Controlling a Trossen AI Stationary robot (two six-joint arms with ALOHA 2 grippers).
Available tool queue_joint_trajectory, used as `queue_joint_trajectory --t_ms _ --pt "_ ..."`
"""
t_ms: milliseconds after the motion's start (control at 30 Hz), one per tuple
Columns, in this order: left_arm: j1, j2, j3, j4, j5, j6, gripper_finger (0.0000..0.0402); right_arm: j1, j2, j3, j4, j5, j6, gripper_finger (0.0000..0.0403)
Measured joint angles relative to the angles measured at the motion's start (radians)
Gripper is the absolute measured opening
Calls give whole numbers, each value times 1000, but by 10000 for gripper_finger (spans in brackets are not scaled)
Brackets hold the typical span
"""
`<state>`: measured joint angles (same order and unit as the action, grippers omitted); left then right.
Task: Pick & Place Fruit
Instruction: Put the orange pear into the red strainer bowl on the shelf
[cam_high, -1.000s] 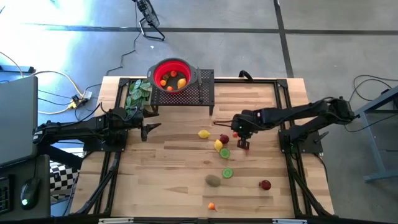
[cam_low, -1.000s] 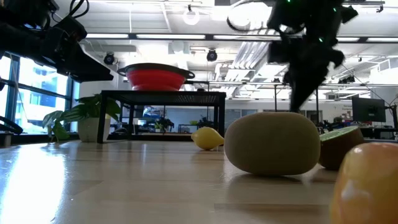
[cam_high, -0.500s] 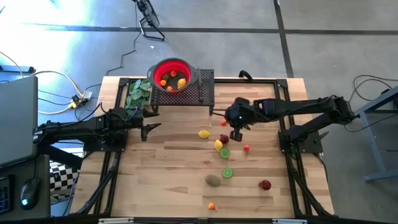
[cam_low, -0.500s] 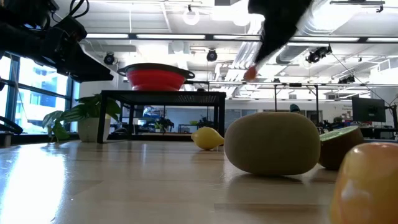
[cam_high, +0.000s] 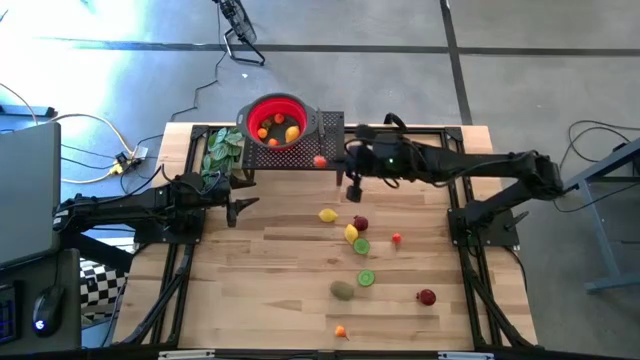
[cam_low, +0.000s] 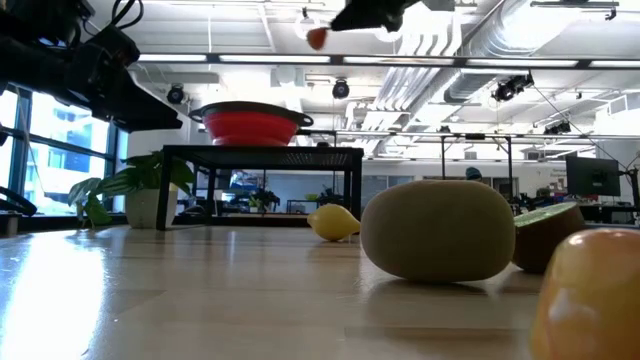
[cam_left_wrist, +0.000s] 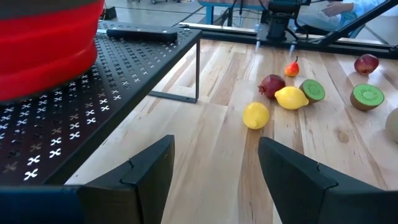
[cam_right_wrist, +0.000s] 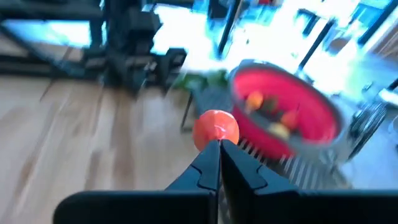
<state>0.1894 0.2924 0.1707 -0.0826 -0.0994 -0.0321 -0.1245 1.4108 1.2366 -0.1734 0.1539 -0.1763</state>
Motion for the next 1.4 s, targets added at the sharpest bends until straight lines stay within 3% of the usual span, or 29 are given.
queue_joint_trajectory --t_ms 200,300,800,1400 --pt "0 0 0 8 0 -2 228 -61 103 0 247 -122 -36 3" --pt "0 0 0 8 0 -3 228 -81 157 5 335 -133 -37 3" --pt "0 0 0 6 1 -4 228 -191 437 437 61 -127 -83 3" --pt "0 0 0 6 4 -4 228 -316 541 454 -9 -127 -57 3"
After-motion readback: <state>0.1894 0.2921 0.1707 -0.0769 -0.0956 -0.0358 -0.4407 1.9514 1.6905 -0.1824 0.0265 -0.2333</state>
